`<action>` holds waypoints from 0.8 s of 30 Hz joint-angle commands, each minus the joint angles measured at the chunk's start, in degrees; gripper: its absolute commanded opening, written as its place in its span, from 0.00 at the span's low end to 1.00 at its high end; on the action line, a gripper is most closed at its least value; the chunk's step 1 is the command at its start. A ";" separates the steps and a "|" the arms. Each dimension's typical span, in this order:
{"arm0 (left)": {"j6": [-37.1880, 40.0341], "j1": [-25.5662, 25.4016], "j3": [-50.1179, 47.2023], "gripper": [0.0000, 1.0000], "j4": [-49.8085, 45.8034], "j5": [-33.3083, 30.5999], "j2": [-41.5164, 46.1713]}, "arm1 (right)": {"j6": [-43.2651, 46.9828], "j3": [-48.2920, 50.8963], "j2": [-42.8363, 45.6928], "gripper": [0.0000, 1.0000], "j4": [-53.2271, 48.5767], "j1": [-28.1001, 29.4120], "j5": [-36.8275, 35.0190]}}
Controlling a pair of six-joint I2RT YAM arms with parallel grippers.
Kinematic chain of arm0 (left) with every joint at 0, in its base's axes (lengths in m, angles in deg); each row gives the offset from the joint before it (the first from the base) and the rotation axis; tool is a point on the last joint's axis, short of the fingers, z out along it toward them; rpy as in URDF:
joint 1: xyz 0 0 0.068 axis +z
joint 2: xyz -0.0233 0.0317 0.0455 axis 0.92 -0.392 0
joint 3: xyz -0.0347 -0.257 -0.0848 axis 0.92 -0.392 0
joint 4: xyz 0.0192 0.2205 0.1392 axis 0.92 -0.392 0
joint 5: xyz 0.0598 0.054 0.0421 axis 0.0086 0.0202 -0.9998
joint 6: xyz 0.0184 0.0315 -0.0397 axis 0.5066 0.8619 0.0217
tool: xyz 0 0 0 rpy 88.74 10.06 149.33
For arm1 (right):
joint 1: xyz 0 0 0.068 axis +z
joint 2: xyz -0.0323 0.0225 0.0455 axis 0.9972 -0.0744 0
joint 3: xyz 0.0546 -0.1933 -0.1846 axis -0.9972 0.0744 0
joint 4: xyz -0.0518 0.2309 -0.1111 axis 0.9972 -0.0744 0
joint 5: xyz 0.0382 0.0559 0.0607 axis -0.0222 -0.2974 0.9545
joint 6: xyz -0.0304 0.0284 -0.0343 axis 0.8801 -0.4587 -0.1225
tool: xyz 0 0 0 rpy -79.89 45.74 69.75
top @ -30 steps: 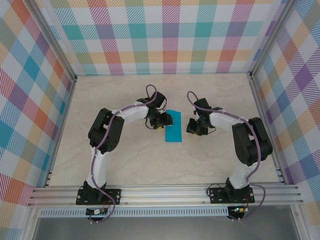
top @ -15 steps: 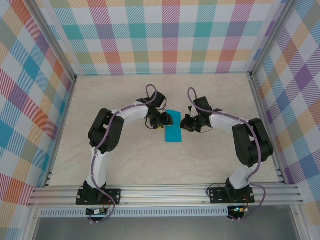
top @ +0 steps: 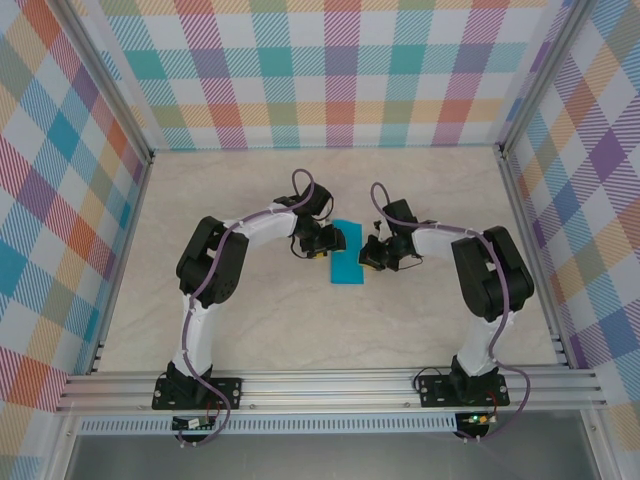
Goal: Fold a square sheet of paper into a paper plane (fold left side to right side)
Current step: Hold the square sheet of paper at the center of the table.
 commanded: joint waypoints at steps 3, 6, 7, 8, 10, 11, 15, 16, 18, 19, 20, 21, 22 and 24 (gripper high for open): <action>0.61 -1.86 0.06 0.52 0.11 -0.62 -2.61 | 1.29 -2.81 -2.85 0.06 -3.66 0.28 -2.08; 1.13 -1.79 -0.17 0.53 -0.07 -1.15 -0.97 | 1.96 -2.82 -3.72 0.06 -6.40 0.29 -4.31; 1.33 -1.69 -0.18 0.54 -0.27 -1.38 -0.17 | 2.09 -2.82 -4.11 0.06 -7.26 0.28 -4.92; 1.54 -1.52 -0.15 0.54 -0.39 -1.47 0.83 | 2.35 -2.76 -4.42 0.06 -7.94 0.27 -5.27; 1.82 -1.04 -0.26 0.56 -0.42 -1.29 2.85 | 2.69 -2.52 -4.98 0.06 -8.59 0.29 -5.84; 1.90 -0.82 -0.34 0.57 -0.40 -1.24 4.06 | 2.71 -2.34 -5.09 0.06 -8.69 0.26 -5.91; 2.44 -0.28 -1.20 0.60 0.75 -0.71 8.72 | 3.06 -2.21 -5.69 0.06 -9.22 0.26 -6.31; 2.49 -0.28 -1.65 0.60 1.50 -0.12 9.69 | 3.13 -2.21 -5.71 0.06 -9.33 0.26 -6.31; 1.75 -0.28 -2.79 0.56 4.52 2.75 11.05 | 3.24 -2.38 -5.80 0.06 -9.42 0.26 -6.32; 1.26 -0.28 -3.58 0.52 6.10 4.72 11.32 | 3.23 -2.47 -5.80 0.06 -9.58 0.27 -6.35; 0.57 -0.35 -4.10 0.45 8.34 7.13 11.30 | 3.36 -2.54 -5.80 0.06 -9.56 0.26 -6.35; 0.13 -0.43 -4.25 0.40 9.62 9.42 10.88 | 3.32 -2.56 -5.80 0.06 -9.64 0.26 -6.32; 0.03 -0.65 -4.08 0.35 10.35 11.26 10.16 | 3.26 -2.56 -5.74 0.06 -9.68 0.28 -6.42; 0.45 -1.21 -3.38 0.27 10.46 12.29 8.36 | 3.25 -2.56 -5.81 0.06 -9.70 0.35 -6.44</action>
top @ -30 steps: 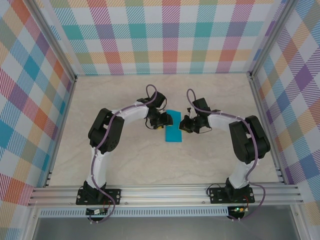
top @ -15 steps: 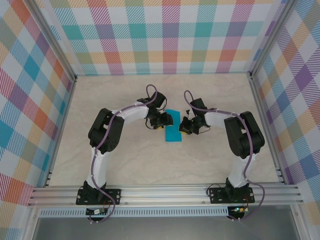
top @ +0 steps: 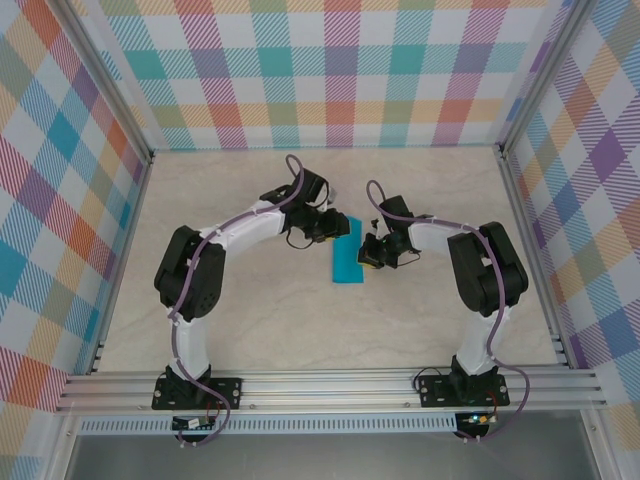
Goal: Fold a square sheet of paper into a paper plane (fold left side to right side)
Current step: Hold the square sheet of paper at the center of the table.
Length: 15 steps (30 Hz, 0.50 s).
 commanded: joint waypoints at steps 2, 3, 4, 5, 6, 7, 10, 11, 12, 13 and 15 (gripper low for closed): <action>0.22 -1.38 0.14 0.24 2.74 6.14 -3.82 | 1.42 1.27 -3.42 0.06 -5.16 0.35 -5.46; 0.16 -1.38 0.26 0.24 2.85 6.26 -4.70 | 1.38 1.20 -3.49 0.06 -5.32 0.35 -5.46; 0.16 -1.38 0.43 0.24 2.84 6.13 -5.54 | 1.38 1.09 -3.53 0.06 -5.54 0.35 -5.63; 0.35 -1.37 0.49 0.24 2.77 5.81 -6.37 | 1.44 0.94 -3.60 0.06 -5.73 0.35 -5.63; 0.71 -1.38 0.70 0.23 2.25 5.29 -6.99 | 1.51 0.78 -3.60 0.06 -5.91 0.43 -5.72; 1.12 -1.38 0.92 0.23 1.82 4.87 -7.66 | 1.52 0.61 -3.68 0.06 -6.12 0.44 -5.81; 2.07 -1.24 1.03 0.22 0.77 3.65 -9.06 | 1.84 0.13 -3.70 0.07 -7.05 0.66 -6.50; 2.59 -1.12 1.05 0.22 0.30 3.08 -9.40 | 1.98 -0.01 -3.64 0.07 -7.42 0.72 -6.75; 3.01 -1.04 1.10 0.22 -0.21 2.47 -9.69 | 2.04 -0.05 -3.68 0.07 -7.70 0.72 -6.94; 3.58 -0.86 0.91 0.21 -0.80 1.78 -9.92 | 2.13 -0.14 -3.64 0.07 -7.86 0.79 -7.12; 4.41 -0.38 0.39 0.21 -1.20 1.22 -10.23 | 2.31 -0.14 -3.66 0.07 -8.52 0.81 -7.36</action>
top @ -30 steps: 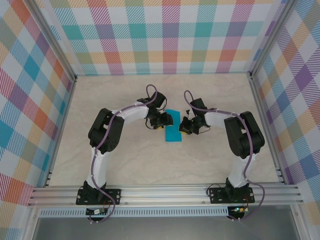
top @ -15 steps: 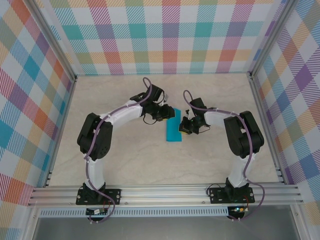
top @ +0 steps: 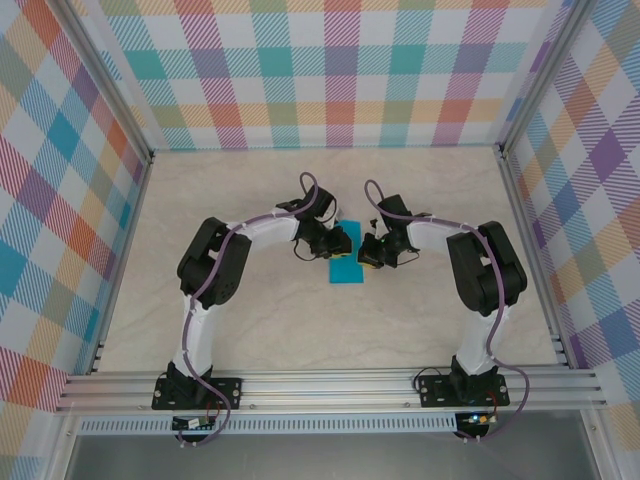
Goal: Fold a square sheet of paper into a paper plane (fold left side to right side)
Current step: Hold the square sheet of paper at the center of the table, then first fold the square sheet of paper in half at the center of the table.
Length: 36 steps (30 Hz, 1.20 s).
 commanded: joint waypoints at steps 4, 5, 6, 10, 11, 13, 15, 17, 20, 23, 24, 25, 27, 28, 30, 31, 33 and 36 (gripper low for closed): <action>3.78 1.64 -1.23 0.21 -1.70 -1.83 -1.25 | 2.38 0.86 -3.67 0.07 -7.67 0.42 -6.73; 4.09 2.07 -1.71 0.21 -1.60 -1.79 -1.44 | 2.57 0.80 -3.77 0.07 -7.92 0.39 -6.90; 4.36 2.37 -2.01 0.21 -1.33 -1.71 -1.70 | 2.74 0.71 -3.88 0.07 -8.11 0.44 -7.08; 5.82 3.91 -3.22 0.21 -1.27 -1.88 -2.20 | 3.40 0.49 -4.28 0.07 -9.07 0.49 -7.86; 6.00 4.37 -3.59 0.21 -1.26 -1.82 -2.24 | 3.40 0.49 -4.37 0.07 -9.09 0.48 -7.92; 6.36 5.23 -4.09 0.21 -1.15 -1.69 -2.26 | 3.45 0.49 -4.44 0.07 -9.17 0.49 -7.94; 6.66 5.97 -4.67 0.21 -1.09 -1.62 -2.02 | 3.55 0.49 -4.54 0.07 -9.43 0.57 -7.97; 7.15 6.67 -5.00 0.21 -1.29 -1.57 -1.65 | 3.71 0.40 -4.52 0.07 -9.51 0.57 -8.12; 7.79 7.90 -5.41 0.21 -1.90 -1.23 -0.32 | 3.71 0.14 -4.54 0.07 -9.81 0.57 -8.14; 8.16 8.98 -5.66 0.22 -2.26 -1.08 2.23 | 3.75 -0.10 -4.52 0.07 -9.90 0.66 -8.15; 8.16 9.15 -5.65 0.22 -2.26 -1.01 3.25 | 3.80 -0.13 -4.54 0.07 -10.03 0.66 -8.14; 8.02 9.31 -5.67 0.22 -2.25 -0.91 3.97 | 3.78 -0.21 -4.54 0.07 -10.12 0.74 -8.23; 6.89 9.17 -6.05 0.20 -0.92 0.31 5.64 | 3.87 -0.39 -4.46 0.07 -10.15 0.77 -8.31; 6.13 9.02 -6.43 0.20 0.43 1.12 6.27 | 3.87 -0.47 -4.54 0.07 -10.14 0.75 -8.23; 4.75 8.44 -6.99 0.17 3.12 3.07 7.27 | 3.90 -0.61 -4.54 0.07 -10.23 0.83 -8.33; 4.45 8.09 -6.88 0.16 3.91 3.94 7.32 | 3.90 -0.65 -4.54 0.07 -10.33 0.88 -8.32; 4.10 7.15 -6.44 0.15 4.93 5.23 7.07 | 4.00 -0.74 -4.46 0.07 -10.51 0.83 -8.49; 3.35 5.95 -5.13 0.14 6.89 6.83 4.98 | 4.06 -0.92 -4.54 0.07 -10.75 0.92 -8.67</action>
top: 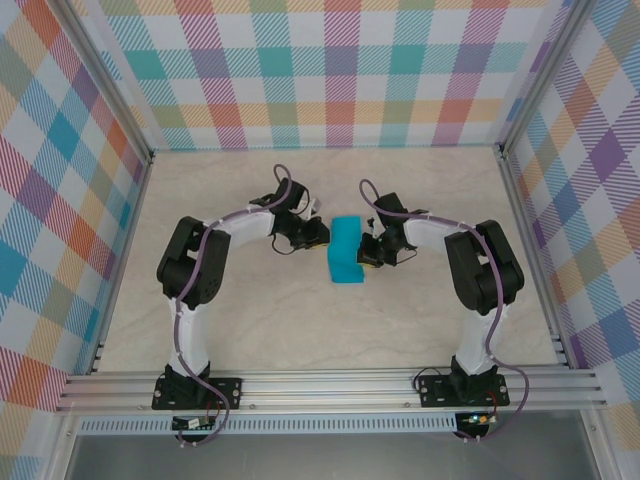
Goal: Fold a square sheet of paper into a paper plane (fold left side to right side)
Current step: First fold the square sheet of paper in half at the center of the table.
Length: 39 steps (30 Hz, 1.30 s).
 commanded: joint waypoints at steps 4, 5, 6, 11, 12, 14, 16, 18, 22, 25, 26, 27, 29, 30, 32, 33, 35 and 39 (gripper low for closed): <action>-1.38 -2.22 4.11 0.14 3.04 4.04 -4.06 | 1.66 1.29 -4.12 0.07 -7.11 0.30 -6.35; -1.44 -2.40 4.89 0.14 2.81 4.01 -5.12 | 1.68 1.27 -4.24 0.07 -7.08 0.31 -6.35; -1.43 -2.44 5.42 0.14 2.56 3.77 -5.84 | 1.69 1.27 -4.41 0.07 -7.19 0.36 -6.36; -0.23 -2.29 8.09 0.14 -0.46 0.90 -9.64 | 1.68 1.18 -4.64 0.07 -7.50 0.36 -6.89; -0.16 -2.22 8.30 0.13 -0.63 0.59 -10.08 | 1.73 1.18 -4.64 0.07 -7.48 0.44 -6.97; -0.12 -1.94 8.63 0.13 -0.59 -0.33 -10.80 | 1.87 1.07 -4.72 0.07 -7.69 0.49 -7.05; -0.34 -1.46 8.70 0.14 -0.43 -1.18 -11.18 | 2.03 1.09 -4.79 0.07 -7.87 0.44 -7.22; -0.86 -0.81 8.59 0.14 -0.01 -1.90 -11.44 | 2.22 1.09 -4.81 0.07 -8.08 0.44 -7.36; -1.61 0.75 9.27 0.14 0.75 -2.73 -12.25 | 2.55 1.27 -4.77 0.07 -8.39 0.46 -7.58; -2.29 1.81 10.93 0.14 0.79 -3.70 -13.32 | 2.62 1.35 -4.75 0.07 -8.40 0.44 -7.58; -2.51 2.16 11.81 0.14 0.44 -4.33 -13.85 | 2.60 1.35 -4.81 0.07 -8.40 0.45 -7.50; -2.72 2.50 12.90 0.14 0.17 -4.68 -14.44 | 2.57 1.28 -4.82 0.07 -8.33 0.45 -7.50; -3.21 2.99 15.00 0.15 -0.45 -5.41 -15.56 | 2.71 1.27 -4.72 0.07 -8.38 0.45 -7.49; -3.40 3.30 16.27 0.15 -0.93 -5.71 -16.16 | 2.66 1.27 -4.64 0.07 -8.45 0.40 -7.49; -3.64 3.74 18.65 0.15 -1.78 -6.25 -17.37 | 2.73 1.27 -4.55 0.07 -8.49 0.47 -7.50; -3.68 3.95 20.06 0.15 -2.36 -6.38 -18.04 | 2.77 1.34 -4.54 0.07 -8.52 0.45 -7.50; -3.84 4.30 23.47 0.15 -3.53 -6.09 -19.51 | 2.71 1.37 -4.46 0.07 -8.45 0.45 -7.41; -4.88 4.44 31.85 0.16 -5.71 -4.32 -23.88 | 2.60 1.62 -4.20 0.07 -8.49 0.44 -7.41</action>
